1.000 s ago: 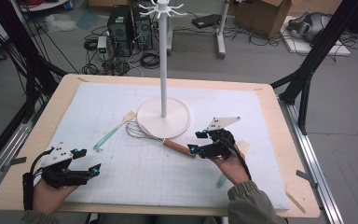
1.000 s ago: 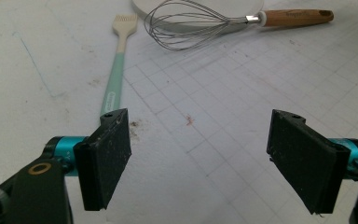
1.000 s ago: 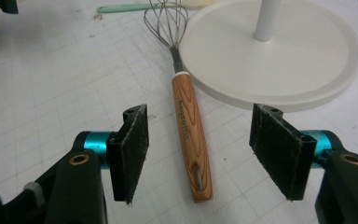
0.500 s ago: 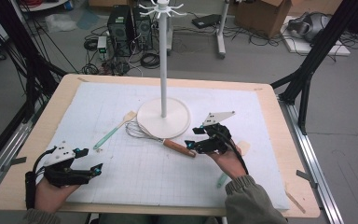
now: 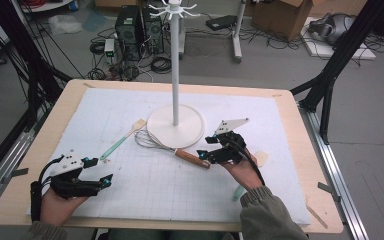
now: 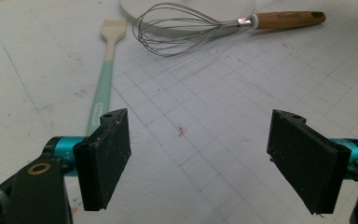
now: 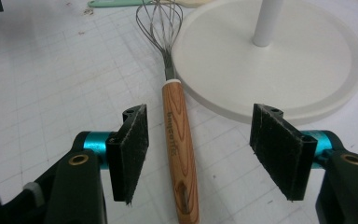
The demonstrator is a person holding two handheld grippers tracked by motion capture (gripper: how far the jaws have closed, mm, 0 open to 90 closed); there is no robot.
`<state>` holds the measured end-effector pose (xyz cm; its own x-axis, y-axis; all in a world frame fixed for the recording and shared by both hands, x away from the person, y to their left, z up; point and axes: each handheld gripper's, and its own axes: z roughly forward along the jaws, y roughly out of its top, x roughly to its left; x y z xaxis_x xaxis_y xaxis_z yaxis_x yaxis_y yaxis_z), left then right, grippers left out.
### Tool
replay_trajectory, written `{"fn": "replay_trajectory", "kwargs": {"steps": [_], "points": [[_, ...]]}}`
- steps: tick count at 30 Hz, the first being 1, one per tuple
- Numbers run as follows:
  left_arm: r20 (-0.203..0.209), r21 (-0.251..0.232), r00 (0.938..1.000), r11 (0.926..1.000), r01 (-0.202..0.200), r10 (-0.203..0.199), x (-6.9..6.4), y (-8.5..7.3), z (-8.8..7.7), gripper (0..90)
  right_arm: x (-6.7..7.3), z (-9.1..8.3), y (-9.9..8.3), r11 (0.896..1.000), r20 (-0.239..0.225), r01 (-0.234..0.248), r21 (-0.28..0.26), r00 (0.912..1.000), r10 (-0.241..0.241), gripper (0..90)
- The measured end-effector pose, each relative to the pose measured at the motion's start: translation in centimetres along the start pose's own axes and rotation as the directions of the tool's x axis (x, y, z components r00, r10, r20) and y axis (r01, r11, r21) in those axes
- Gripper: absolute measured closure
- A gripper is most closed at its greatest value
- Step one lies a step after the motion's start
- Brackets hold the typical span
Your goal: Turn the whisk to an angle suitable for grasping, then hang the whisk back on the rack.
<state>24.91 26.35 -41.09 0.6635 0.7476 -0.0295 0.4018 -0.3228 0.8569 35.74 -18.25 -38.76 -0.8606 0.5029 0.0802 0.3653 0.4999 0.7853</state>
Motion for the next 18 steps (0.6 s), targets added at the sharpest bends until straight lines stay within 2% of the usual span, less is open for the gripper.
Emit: {"fn": "replay_trajectory", "kwargs": {"steps": [4,7,12,18], "points": [[0.007,0.000,1.0000,1.0000,-0.002,0.002,0.0,0.2,0.3,21.8,0.3,-0.1,1.1,1.000,0.007,0.030,-0.002,0.9995,-0.030,35.7],[0.013,0.001,0.9999,1.0000,-0.009,0.009,0.0,0.3,0.5,21.8,0.4,0.1,1.9,0.999,-0.004,0.043,-0.002,0.9991,-0.043,35.0],[0.019,0.003,0.9997,0.9999,-0.016,0.016,-0.2,0.5,0.7,21.8,0.5,1.5,1.8,0.998,-0.004,0.054,0.040,0.9986,-0.054,34.4],[0.031,0.000,0.9995,0.9999,-0.012,0.012,-0.1,0.5,0.9,21.8,0.6,2.1,1.7,0.998,-0.003,0.046,0.047,0.9990,-0.046,35.6]]}}
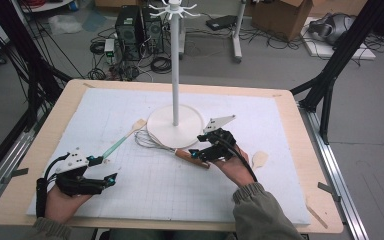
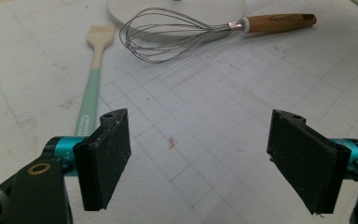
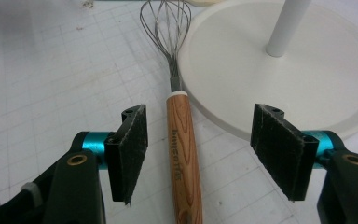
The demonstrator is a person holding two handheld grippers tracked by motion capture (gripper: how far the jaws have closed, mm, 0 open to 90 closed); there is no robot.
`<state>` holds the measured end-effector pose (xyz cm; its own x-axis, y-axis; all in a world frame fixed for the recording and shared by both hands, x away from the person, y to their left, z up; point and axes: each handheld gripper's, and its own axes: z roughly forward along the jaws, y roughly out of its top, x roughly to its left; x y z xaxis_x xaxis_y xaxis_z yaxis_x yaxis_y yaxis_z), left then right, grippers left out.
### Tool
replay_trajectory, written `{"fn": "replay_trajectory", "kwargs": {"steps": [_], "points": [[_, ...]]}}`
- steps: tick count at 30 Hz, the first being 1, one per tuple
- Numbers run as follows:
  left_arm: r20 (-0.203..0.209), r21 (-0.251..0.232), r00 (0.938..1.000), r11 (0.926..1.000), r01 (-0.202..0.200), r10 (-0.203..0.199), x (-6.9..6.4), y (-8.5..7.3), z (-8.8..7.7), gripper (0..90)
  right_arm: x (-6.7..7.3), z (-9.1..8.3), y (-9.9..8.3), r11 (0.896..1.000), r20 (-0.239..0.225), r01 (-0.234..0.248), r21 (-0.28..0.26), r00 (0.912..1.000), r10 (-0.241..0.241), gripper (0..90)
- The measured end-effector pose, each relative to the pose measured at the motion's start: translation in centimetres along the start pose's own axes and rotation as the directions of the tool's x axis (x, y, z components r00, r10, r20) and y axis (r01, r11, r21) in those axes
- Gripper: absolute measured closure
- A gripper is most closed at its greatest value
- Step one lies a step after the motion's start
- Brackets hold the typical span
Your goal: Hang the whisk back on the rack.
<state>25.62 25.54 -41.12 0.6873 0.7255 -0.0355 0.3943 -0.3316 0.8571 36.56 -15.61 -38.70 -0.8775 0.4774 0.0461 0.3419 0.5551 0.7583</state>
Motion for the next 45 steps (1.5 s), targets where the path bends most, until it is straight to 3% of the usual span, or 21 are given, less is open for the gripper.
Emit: {"fn": "replay_trajectory", "kwargs": {"steps": [14,20,24,31,45], "points": [[0.004,-0.001,1.0000,1.0000,-0.007,0.007,-0.1,0.0,-0.1,22.0,0.1,1.3,-0.1,1.000,-0.008,0.017,0.018,0.9998,-0.017,39.6],[0.011,-0.002,0.9999,1.0000,-0.008,0.008,-0.1,0.1,0.0,22.1,0.4,2.2,-0.3,0.998,-0.024,0.028,0.060,0.9993,-0.027,45.2],[0.015,-0.001,0.9999,1.0000,-0.009,0.009,-0.1,0.1,0.0,22.1,0.6,2.8,-0.3,0.994,-0.029,0.058,0.096,0.9980,-0.055,48.9],[0.014,-0.003,0.9999,1.0000,-0.009,0.009,-0.2,0.1,0.0,22.1,0.3,3.5,-0.7,0.986,-0.039,0.063,0.157,0.9976,-0.058,53.7],[0.000,-0.004,1.0000,1.0000,-0.008,0.008,-0.3,0.0,-0.3,22.1,0.4,4.5,-1.1,0.973,-0.046,0.096,0.210,0.9951,-0.088,61.0]]}}
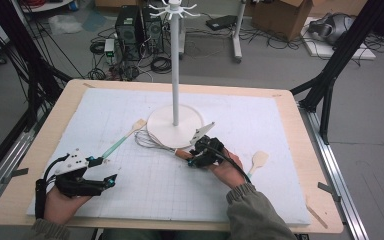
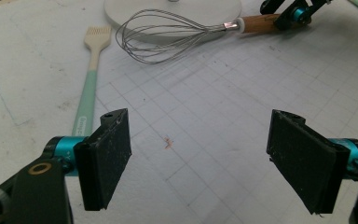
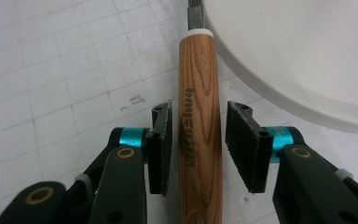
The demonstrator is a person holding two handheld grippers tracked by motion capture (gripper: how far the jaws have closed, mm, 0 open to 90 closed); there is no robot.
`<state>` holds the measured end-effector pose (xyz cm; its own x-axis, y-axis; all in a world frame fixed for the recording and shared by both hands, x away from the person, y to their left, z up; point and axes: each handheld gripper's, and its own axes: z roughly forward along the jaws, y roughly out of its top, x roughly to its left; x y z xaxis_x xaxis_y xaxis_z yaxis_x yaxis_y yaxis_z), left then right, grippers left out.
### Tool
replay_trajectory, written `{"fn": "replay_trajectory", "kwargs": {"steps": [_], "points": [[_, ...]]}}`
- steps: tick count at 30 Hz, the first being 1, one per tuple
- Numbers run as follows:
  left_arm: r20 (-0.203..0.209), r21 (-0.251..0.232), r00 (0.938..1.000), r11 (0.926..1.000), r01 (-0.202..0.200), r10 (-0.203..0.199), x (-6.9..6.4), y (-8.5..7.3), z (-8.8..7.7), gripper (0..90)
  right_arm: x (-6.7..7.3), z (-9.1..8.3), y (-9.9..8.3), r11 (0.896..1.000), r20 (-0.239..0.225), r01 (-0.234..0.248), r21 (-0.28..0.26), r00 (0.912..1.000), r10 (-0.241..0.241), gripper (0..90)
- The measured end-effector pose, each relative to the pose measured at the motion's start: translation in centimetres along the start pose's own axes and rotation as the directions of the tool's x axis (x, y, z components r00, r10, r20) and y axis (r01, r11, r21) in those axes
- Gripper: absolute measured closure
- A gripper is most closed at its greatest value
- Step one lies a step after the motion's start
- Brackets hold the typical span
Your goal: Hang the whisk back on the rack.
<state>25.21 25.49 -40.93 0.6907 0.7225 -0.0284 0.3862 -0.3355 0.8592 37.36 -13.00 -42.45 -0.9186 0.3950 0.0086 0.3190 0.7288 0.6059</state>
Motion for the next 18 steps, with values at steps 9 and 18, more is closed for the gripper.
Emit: {"fn": "replay_trajectory", "kwargs": {"steps": [9,18], "points": [[0.000,0.004,1.0000,1.0000,-0.004,0.004,0.00,-0.02,-0.10,22.4,0.22,0.63,0.10,0.999,0.011,0.022,0.026,0.9997,-0.022,66.8],[0.005,0.005,1.0000,1.0000,-0.006,0.006,-0.13,0.03,0.09,22.5,0.37,0.66,0.18,0.999,0.022,0.029,0.033,0.9993,-0.030,67.3]]}}
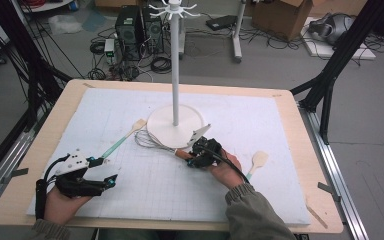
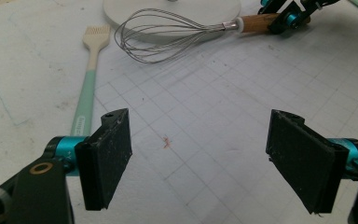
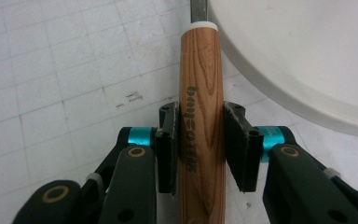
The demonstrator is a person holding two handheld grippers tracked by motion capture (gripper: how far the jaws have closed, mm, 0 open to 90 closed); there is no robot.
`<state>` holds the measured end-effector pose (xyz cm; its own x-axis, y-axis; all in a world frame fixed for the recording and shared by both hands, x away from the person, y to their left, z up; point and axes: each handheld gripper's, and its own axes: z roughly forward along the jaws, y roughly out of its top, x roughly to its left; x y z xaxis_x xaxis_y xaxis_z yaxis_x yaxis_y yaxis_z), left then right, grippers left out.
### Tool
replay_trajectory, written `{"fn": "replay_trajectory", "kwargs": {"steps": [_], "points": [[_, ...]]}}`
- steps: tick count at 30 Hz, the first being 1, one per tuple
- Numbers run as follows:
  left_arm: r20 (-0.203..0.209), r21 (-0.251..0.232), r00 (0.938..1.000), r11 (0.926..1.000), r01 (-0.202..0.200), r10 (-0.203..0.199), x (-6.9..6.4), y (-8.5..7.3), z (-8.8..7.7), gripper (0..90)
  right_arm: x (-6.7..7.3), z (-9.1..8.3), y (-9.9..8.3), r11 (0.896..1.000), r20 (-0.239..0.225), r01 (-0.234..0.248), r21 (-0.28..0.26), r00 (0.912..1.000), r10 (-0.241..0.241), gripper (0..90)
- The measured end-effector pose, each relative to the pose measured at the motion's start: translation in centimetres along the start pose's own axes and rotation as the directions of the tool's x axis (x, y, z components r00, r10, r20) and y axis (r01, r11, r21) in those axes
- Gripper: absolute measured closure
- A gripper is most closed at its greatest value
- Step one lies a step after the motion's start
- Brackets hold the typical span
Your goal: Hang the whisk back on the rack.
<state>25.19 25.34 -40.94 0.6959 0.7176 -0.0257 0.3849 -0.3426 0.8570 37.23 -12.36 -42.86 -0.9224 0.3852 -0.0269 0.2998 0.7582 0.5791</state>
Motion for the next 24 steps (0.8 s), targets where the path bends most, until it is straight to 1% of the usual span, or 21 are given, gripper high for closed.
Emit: {"fn": "replay_trajectory", "kwargs": {"steps": [2,3,4,5,6,8,13,16,18,19,22,24], "points": [[0.001,0.000,1.0000,1.0000,-0.001,0.001,-0.03,0.02,0.00,22.6,0.07,-0.02,0.08,1.000,0.005,0.004,0.006,1.0000,-0.004,66.5],[0.000,0.000,1.0000,1.0000,-0.001,0.001,-0.02,0.01,-0.01,22.6,0.08,-0.03,0.11,1.000,0.011,0.011,0.004,0.9999,-0.011,64.0],[0.000,-0.001,1.0000,1.0000,0.000,0.000,-0.01,0.00,-0.01,22.6,0.10,-0.05,0.17,1.000,0.014,0.013,0.003,0.9998,-0.013,63.3],[-0.001,-0.003,1.0000,1.0000,0.002,-0.002,0.00,-0.01,-0.01,22.6,0.05,-0.07,0.25,1.000,0.012,0.019,-0.010,0.9997,-0.019,63.6],[-0.002,0.000,1.0000,1.0000,0.002,-0.002,0.04,-0.02,-0.03,22.6,0.11,-0.12,0.34,1.000,0.016,0.013,-0.012,0.9998,-0.012,63.8],[-0.002,-0.003,1.0000,1.0000,0.000,0.000,0.06,0.01,-0.05,22.6,0.09,-0.03,0.48,1.000,0.018,0.022,-0.011,0.9996,-0.022,64.5],[-0.001,-0.003,1.0000,1.0000,0.000,0.000,0.07,0.01,-0.06,22.6,0.17,0.43,0.68,1.000,0.016,0.024,-0.005,0.9996,-0.024,65.5],[0.001,-0.002,1.0000,1.0000,-0.004,0.004,0.06,0.04,-0.12,22.6,-0.01,0.56,0.64,1.000,0.008,0.017,-0.013,0.9998,-0.017,67.3],[0.000,-0.002,1.0000,1.0000,-0.004,0.004,0.05,0.05,-0.13,22.7,-0.18,0.55,0.47,1.000,-0.011,-0.013,-0.021,0.9999,0.013,68.5],[0.000,-0.002,1.0000,1.0000,-0.005,0.005,0.05,0.05,-0.12,22.7,-0.23,0.54,0.44,1.000,-0.016,-0.018,-0.022,0.9997,0.017,68.8],[0.001,-0.003,1.0000,1.0000,-0.004,0.004,0.01,0.07,-0.10,22.8,-0.27,0.54,0.48,1.000,-0.021,-0.016,-0.020,0.9997,0.015,69.4],[0.001,-0.006,1.0000,1.0000,-0.002,0.002,-0.02,0.08,-0.11,22.8,-0.24,0.52,0.52,1.000,-0.017,-0.012,-0.019,0.9998,0.012,69.7]]}}
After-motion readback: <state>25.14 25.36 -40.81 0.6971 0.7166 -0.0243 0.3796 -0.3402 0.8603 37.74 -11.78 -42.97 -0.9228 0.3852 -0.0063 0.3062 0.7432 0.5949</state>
